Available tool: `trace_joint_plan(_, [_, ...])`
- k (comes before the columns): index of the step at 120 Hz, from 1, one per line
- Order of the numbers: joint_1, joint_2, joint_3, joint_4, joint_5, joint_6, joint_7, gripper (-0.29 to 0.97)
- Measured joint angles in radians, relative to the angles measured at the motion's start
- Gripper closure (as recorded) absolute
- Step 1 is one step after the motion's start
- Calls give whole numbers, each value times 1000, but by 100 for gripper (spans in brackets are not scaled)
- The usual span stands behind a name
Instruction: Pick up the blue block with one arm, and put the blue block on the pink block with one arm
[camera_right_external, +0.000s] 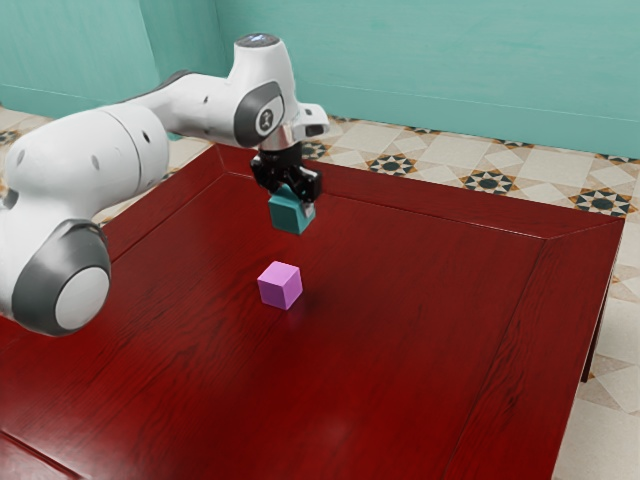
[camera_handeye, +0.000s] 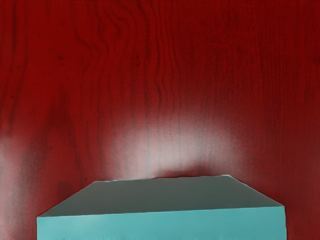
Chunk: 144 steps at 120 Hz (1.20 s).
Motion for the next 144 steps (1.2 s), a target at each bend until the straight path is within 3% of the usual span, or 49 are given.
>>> trace_joint_plan(34, [30,74,20,67,-48,-56,28,32])
trace_joint_plan(98, [18,-46,21,-166,-56,-3,109,32])
trace_joint_plan(144, [17,-1,19,-193,-59,60,137,32])
